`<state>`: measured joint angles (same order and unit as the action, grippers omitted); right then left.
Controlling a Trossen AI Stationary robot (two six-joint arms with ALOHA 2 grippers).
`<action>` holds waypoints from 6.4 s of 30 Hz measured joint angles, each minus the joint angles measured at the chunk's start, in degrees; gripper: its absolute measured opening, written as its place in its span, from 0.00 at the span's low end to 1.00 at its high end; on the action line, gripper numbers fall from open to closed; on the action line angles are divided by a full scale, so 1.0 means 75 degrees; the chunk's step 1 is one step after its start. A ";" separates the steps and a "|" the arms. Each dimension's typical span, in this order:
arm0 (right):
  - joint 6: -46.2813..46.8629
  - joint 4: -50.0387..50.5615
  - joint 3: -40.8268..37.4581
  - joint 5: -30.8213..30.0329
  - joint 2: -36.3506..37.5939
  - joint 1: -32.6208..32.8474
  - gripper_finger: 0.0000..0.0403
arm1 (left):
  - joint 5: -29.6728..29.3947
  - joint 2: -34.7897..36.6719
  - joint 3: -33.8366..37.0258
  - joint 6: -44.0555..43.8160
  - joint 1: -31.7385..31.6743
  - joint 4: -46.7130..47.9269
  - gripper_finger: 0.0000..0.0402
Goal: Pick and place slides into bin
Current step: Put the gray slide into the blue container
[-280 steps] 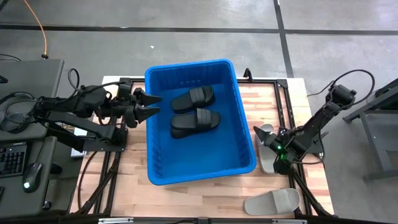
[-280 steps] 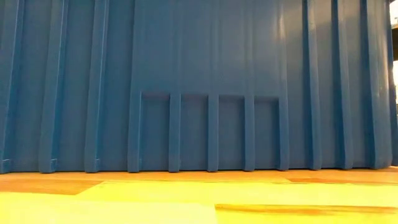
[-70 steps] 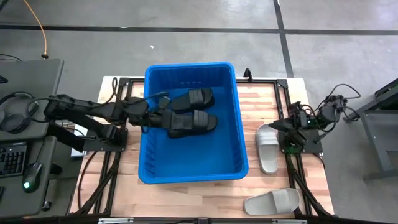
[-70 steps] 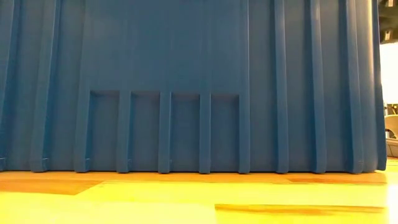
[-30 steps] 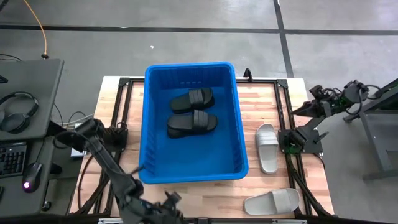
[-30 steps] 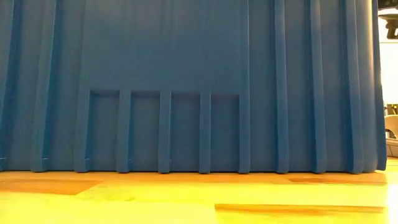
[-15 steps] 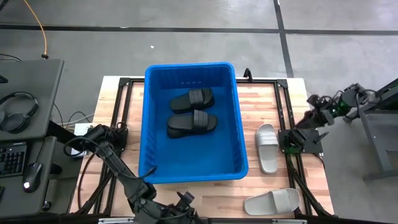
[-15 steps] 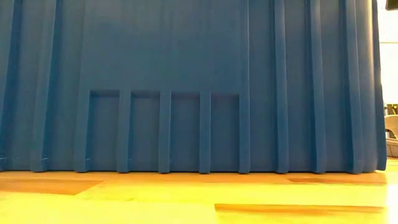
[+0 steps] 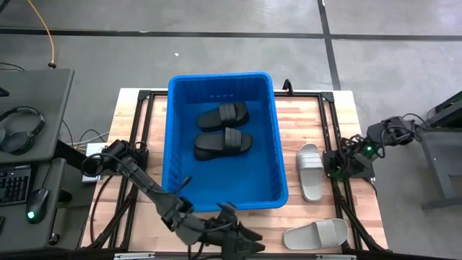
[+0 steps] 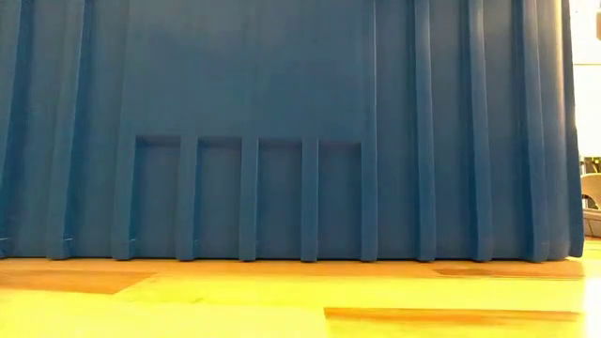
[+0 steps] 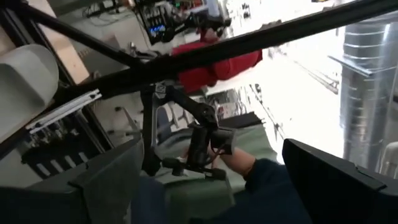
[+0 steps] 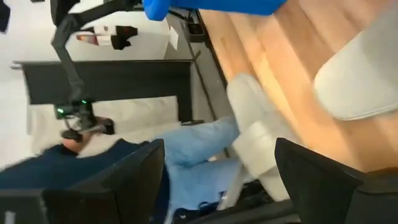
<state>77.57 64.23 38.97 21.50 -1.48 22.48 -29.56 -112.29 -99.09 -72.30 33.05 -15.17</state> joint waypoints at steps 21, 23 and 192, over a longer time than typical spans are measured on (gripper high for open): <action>0.1479 -0.3384 -0.0791 0.0541 -0.1062 -0.0192 0.69 | 0.1737 0.0000 0.0000 -0.0194 -0.1047 0.0114 0.93; 0.1472 -0.3971 -0.0788 0.0715 -0.1542 -0.0195 0.68 | 0.1881 0.0026 0.0006 -0.0194 -0.1135 0.0022 0.93; 0.3966 0.3451 0.8141 -0.1275 -1.0554 0.1834 0.00 | 0.9767 0.0086 0.0003 -0.1747 -0.4110 -0.0504 0.76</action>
<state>107.31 90.11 100.03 11.94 -80.63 36.24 43.69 -111.65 -99.07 -85.41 2.22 -18.94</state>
